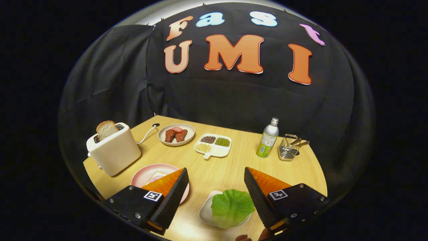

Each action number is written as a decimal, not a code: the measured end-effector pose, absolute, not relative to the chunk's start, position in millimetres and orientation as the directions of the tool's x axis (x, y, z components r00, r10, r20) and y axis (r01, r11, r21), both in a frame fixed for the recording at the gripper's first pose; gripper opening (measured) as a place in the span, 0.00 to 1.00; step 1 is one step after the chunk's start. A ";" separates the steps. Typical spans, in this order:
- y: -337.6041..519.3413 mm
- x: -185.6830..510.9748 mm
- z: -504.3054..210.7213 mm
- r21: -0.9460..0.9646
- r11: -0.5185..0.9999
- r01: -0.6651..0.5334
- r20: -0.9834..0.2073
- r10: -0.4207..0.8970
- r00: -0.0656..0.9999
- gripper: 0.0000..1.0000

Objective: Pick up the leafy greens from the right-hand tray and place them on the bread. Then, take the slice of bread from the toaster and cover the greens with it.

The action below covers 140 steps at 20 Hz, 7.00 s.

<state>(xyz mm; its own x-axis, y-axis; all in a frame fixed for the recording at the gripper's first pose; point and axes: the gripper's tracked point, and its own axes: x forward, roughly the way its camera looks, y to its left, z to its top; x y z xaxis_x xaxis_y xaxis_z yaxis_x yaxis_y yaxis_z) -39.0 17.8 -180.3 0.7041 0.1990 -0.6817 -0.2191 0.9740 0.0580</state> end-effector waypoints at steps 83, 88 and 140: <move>154.5 -46.4 -280.6 0.267 0.905 -0.331 -0.840 0.387 0.381 0.08; 175.2 -59.9 -279.6 0.307 0.877 -0.369 -0.846 0.429 0.316 0.12; 442.6 -20.7 -140.4 0.496 0.750 -0.436 -0.806 0.586 0.091 0.85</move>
